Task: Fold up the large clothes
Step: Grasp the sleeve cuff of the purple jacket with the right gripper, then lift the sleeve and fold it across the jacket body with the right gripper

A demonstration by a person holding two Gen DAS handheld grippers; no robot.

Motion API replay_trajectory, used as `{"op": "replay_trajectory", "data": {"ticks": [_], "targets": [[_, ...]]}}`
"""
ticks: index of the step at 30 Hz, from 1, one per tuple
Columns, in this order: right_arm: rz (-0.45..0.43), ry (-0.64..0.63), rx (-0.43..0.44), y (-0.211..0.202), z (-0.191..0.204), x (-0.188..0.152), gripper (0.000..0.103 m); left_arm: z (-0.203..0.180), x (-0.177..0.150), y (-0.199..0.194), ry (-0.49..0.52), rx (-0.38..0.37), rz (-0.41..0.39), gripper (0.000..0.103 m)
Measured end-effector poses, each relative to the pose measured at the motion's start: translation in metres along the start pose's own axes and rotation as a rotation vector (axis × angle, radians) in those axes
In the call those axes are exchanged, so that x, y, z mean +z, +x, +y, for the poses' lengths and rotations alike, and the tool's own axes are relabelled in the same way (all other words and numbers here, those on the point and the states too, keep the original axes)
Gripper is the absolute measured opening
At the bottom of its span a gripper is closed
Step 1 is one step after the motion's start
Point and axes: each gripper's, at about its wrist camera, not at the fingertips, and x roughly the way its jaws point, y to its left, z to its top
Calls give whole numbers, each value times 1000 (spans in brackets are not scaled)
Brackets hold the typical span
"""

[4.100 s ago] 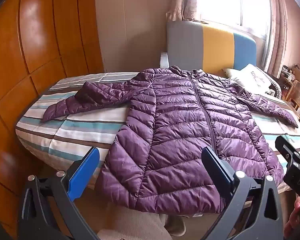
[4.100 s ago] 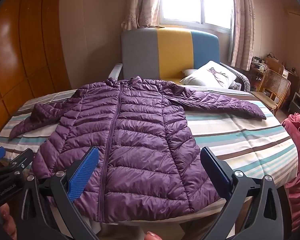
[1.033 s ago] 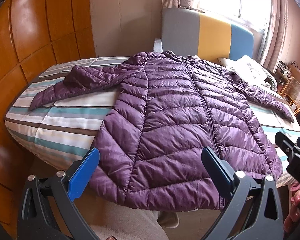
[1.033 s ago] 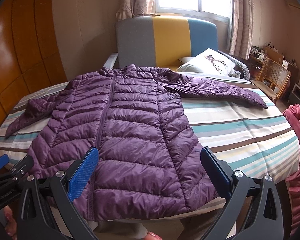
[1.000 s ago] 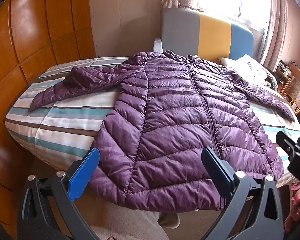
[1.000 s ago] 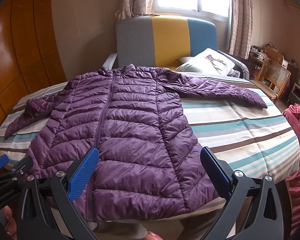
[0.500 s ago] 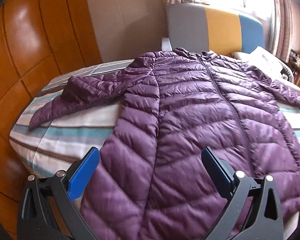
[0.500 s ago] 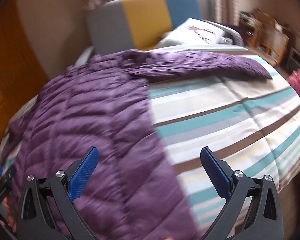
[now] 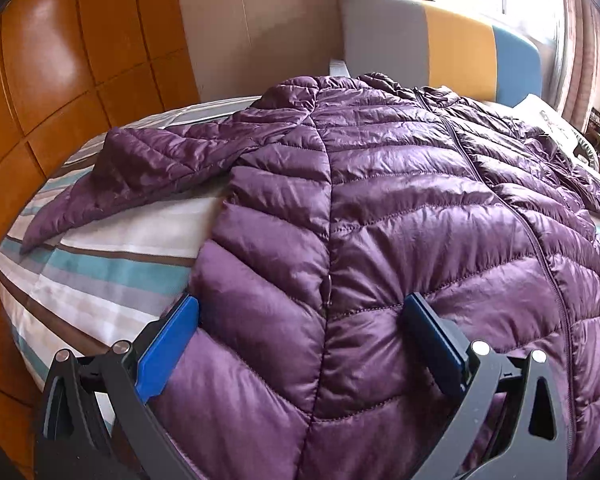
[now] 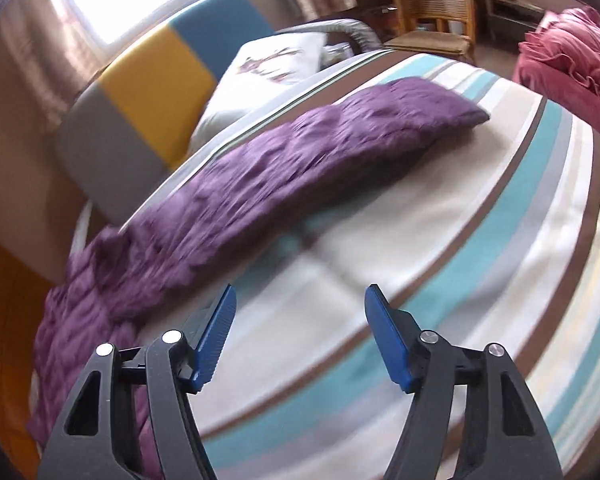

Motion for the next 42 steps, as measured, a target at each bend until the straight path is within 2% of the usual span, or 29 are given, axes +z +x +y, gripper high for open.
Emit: {"op": "replay_trajectory", "data": {"ticks": [6,11,16,17,18,20,23,27,34,42], "targets": [[-12,187,6,36,-39,39,67,1,-7,3,-16,-21,7,101],[-57,279,4,52,-54,63,66,3,-8,5,-22,-27,6,101],[-78,354,31,64,-68,74,33,4,-7,5,-16,-31,15,101],[-75,348,26,66,-68,76,23,4,-7,5,-16,-33,17,101],[-74,339,13,68,-67,77,17,4,-7,5,-14,-33,18,101],[-81,328,20,69,-68,80,12,4,-7,5,-11,-31,17,101],[-110,290,16,63,-62,83,9,4,-7,6,-12,-32,14,101],[-182,197,1,44,-40,88,9,4,-8,6,-12,-32,12,101],[-257,23,-25,20,6,92,9,4,-9,5,-13,-34,2,101],[-250,-171,74,6,78,64,9,4,-10,5,-14,-33,0,101]]}}
